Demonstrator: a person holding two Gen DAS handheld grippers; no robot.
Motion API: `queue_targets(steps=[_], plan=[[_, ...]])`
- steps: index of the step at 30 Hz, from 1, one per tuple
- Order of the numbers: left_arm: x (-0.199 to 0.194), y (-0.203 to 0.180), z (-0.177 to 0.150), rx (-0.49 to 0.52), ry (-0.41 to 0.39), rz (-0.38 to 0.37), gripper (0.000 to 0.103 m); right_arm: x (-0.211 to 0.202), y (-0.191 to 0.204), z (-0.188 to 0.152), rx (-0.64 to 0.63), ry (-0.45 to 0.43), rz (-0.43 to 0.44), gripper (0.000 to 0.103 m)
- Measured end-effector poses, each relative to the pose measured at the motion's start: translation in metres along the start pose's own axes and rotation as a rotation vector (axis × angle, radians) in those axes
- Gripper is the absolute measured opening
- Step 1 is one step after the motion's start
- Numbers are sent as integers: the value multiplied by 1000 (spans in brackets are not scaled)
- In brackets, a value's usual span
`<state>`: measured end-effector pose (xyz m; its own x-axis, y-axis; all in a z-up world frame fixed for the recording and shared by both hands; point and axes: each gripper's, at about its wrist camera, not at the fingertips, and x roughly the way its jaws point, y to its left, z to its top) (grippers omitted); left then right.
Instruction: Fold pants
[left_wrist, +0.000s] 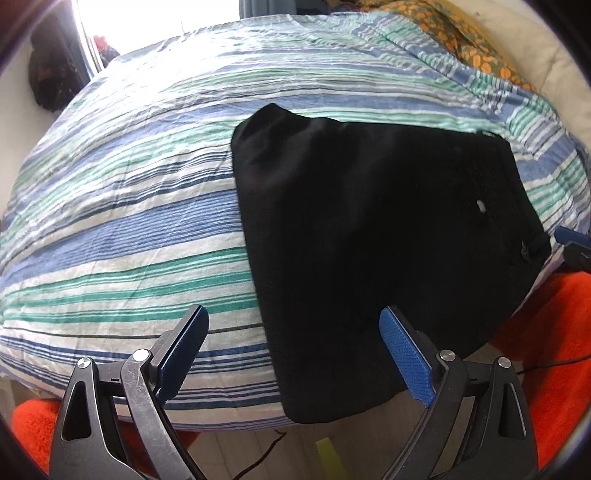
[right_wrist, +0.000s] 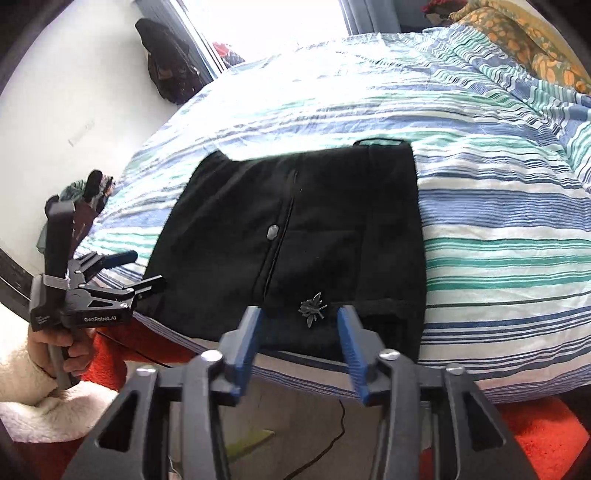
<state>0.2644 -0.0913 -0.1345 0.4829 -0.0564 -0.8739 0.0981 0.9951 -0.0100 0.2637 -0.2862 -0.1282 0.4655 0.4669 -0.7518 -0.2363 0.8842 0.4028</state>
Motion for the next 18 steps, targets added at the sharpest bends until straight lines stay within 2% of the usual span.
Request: queue_targets(steps=[1,4,6,8,13,16,17,18], plan=[[2,12,1,-41,13,-28,95,-6,-7,1,2,-15,4,75],[9,34,-1,-147,48,-116,94,-4,-24,3,26,35,27,75],[12,37,-3,-172,63,-204,94,2,-34,1,56,53,69,75],[18,32,-3,-162,79,-261,94,14,-46,2,94,74,96,75],[45,10,3,-99,164,-282,97,59,-76,16,201,185,155,75],[52,2,8,-99,197,-286,100,81,-86,19,253,225,190,76],[49,-1,10,-102,197,-287,97,86,-88,18,274,236,224,79],[45,-4,12,-98,190,-266,80,90,-88,18,286,254,250,75]])
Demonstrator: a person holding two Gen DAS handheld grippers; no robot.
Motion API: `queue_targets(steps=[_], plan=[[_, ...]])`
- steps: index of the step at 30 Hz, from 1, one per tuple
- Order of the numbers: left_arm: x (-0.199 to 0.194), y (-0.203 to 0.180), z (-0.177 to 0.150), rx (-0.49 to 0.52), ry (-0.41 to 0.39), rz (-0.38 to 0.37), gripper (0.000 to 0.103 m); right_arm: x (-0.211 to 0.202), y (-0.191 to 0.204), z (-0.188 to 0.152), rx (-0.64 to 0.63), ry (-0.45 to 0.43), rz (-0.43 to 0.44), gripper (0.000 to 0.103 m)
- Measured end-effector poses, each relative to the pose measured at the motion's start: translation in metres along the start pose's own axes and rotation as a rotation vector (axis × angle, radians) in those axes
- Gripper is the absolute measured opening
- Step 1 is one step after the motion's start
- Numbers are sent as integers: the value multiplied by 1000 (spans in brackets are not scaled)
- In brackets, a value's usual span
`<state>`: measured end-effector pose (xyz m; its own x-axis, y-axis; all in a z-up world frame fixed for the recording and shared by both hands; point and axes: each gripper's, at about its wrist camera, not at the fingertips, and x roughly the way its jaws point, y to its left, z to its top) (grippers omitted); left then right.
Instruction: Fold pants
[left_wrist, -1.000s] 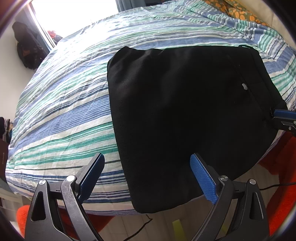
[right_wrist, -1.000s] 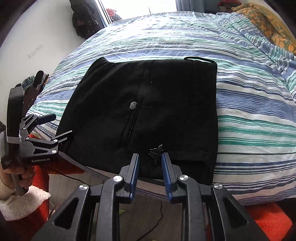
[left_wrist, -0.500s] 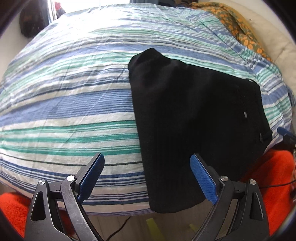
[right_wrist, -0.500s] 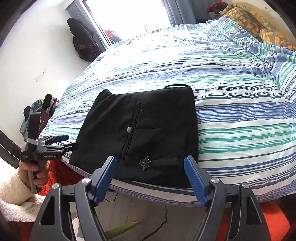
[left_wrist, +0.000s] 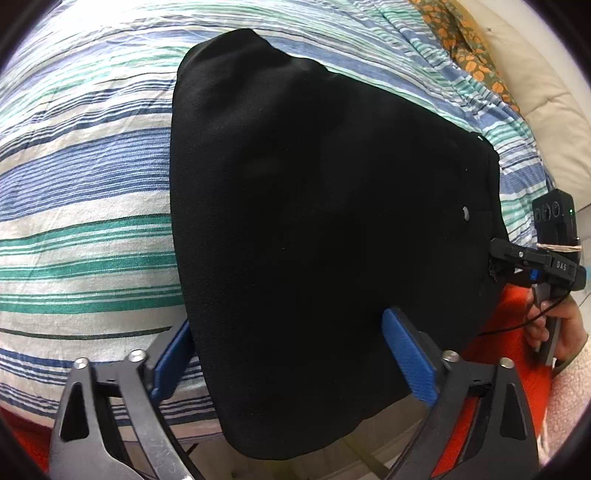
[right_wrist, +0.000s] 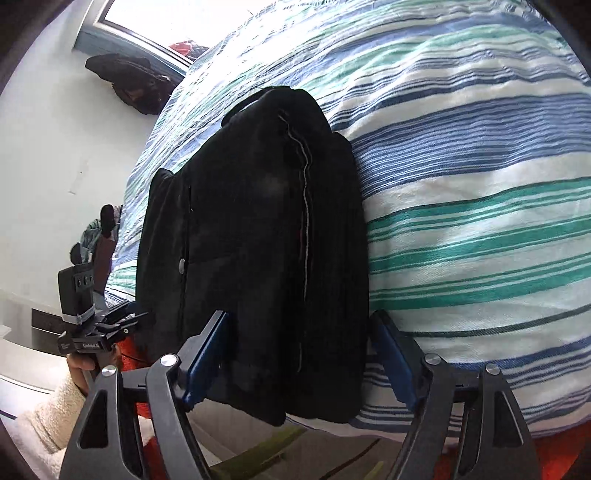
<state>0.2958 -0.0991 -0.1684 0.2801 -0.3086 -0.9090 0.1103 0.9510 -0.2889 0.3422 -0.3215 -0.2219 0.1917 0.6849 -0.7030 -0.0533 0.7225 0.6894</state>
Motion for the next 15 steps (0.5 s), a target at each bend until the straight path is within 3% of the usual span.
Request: queue_targets(steps=[1,3,4,8,10,15], plan=[[-4,-5,0,14,-11,36,60,2,2,1,-7,15,8,68],[-15,-18,0,67,-41,97,30,1,11,0,-57,14,-4,48],[-22,-24,-1,91,-53,106,24,-2,18,-2,-78,5,-11,45],[-57,-44,0,141,-134,98,22,-16,55,-4,-169,-46,-62,36],[-81,-48,2,138,-186,61,21,-24,78,-3,-208,-78,-45,34],[-134,-42,30,145,-312,66,20,-30,145,18,-342,-112,18,33]])
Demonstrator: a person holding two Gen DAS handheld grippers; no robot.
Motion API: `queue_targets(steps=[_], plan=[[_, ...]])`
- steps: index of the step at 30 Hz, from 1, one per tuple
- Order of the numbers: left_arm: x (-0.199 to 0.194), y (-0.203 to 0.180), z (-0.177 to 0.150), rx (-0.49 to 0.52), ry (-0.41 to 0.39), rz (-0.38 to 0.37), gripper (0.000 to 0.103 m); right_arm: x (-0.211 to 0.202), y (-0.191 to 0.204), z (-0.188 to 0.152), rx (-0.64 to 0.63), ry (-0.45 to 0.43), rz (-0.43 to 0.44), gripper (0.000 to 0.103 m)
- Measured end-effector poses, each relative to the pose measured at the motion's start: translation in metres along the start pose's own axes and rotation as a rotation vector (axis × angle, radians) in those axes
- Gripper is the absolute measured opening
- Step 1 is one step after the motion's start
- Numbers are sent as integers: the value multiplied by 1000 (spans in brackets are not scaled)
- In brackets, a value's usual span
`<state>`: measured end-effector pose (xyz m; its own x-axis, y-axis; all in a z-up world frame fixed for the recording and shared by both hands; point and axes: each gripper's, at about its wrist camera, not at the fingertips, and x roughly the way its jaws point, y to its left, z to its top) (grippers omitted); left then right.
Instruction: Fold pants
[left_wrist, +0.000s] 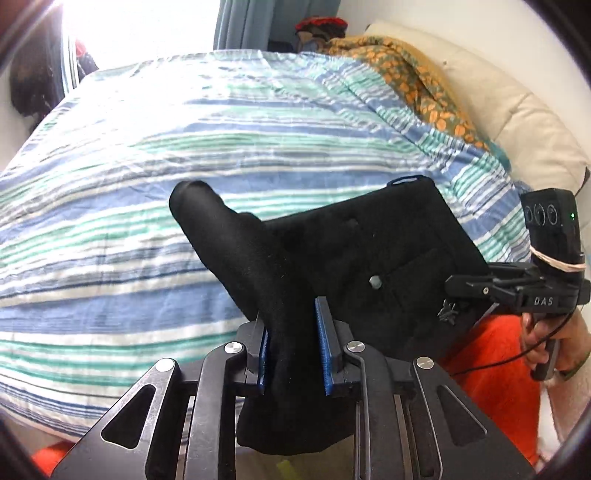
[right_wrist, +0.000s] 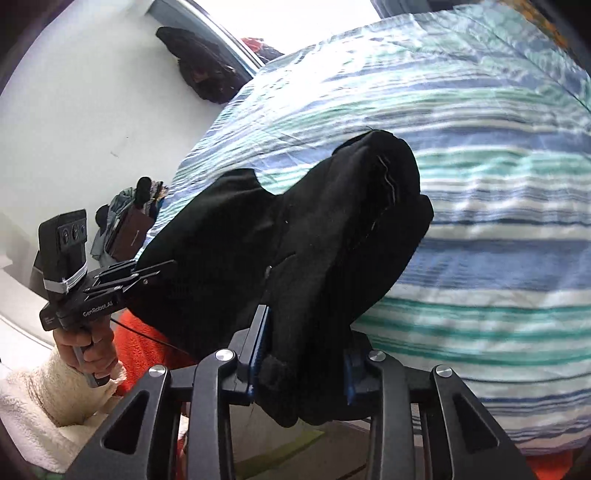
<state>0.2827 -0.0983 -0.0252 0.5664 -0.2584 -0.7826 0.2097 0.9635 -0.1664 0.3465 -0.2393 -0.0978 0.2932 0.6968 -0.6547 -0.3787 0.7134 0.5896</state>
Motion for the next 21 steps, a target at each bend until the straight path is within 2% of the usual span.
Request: queue_targets(steps=[4,7,9,10,11,13,14,16,17,18,21], plan=[[-21,38,47,-4,-94,74,20,15,36,50,-77,-58,21,33],[-24,74,88,-15,-166,129,20,31,49,95,-84,-116,34,33],[-13,102,109,-6,-191,177,25,48,54,123,-72,-154,22,33],[-2,118,114,-5,-184,223,34,59,52,134,-68,-159,10,34],[9,131,115,-22,-168,289,41,70,46,144,-60,-138,-28,40],[19,156,94,-73,-133,401,45,85,25,152,-6,-79,-157,59],[23,156,83,-88,-130,399,48,82,21,149,-6,-84,-203,71],[14,158,47,-111,-152,382,77,61,19,132,-47,-123,-249,79],[11,153,33,-116,-170,398,88,51,19,121,-65,-137,-272,87],[7,147,17,-120,-193,418,91,41,20,107,-80,-146,-300,94],[2,119,-15,-113,-222,439,98,19,25,71,-116,-161,-401,95]])
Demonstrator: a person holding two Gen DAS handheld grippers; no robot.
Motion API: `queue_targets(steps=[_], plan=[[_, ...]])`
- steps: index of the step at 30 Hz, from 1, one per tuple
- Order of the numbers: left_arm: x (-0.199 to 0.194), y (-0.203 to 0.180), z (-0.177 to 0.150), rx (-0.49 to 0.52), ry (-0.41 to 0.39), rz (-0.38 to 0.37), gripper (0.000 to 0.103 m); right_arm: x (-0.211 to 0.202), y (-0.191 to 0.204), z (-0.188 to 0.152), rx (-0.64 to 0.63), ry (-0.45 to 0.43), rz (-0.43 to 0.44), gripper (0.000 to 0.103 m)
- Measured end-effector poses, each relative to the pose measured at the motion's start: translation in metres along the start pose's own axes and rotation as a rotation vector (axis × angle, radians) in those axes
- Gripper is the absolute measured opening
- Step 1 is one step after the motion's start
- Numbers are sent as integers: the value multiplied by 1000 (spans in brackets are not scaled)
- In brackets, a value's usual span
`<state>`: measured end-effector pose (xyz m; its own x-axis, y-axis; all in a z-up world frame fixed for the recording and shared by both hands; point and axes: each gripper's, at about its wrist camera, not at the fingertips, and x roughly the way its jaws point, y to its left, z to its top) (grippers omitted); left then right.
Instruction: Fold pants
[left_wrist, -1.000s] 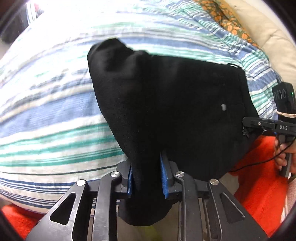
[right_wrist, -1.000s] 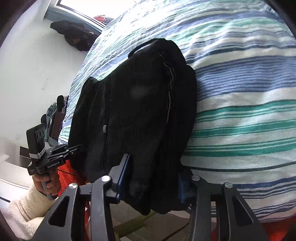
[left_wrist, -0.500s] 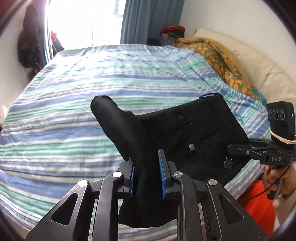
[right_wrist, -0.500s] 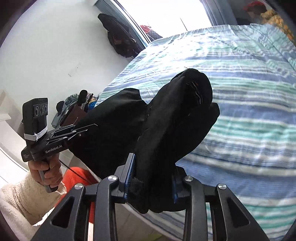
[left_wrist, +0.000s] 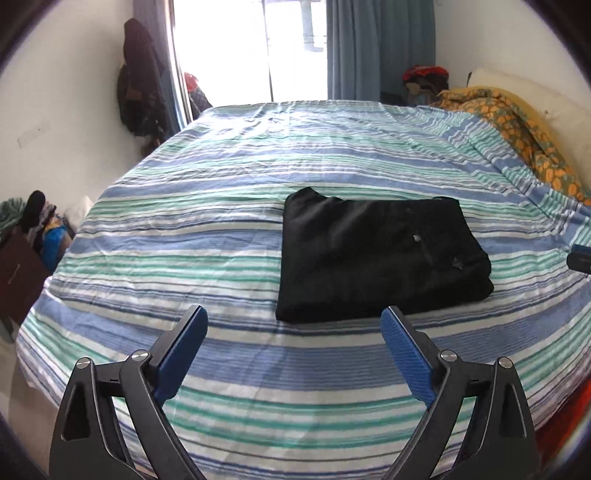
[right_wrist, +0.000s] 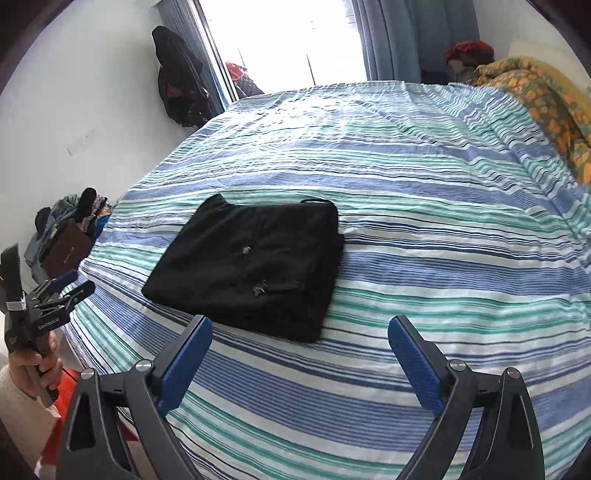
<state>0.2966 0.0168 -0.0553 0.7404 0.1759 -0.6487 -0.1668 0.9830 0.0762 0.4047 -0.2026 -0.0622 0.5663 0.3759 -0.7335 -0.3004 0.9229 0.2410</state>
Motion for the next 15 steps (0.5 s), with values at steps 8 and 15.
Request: queue_targets(steps=[8,15], plan=[[-64,-54,-25,71,31,100,100,-54,34,-52,34,-24,-72,103],[-103,-67,-27,74,76,31,100,-76,76,-72,-33,15,-69,103]])
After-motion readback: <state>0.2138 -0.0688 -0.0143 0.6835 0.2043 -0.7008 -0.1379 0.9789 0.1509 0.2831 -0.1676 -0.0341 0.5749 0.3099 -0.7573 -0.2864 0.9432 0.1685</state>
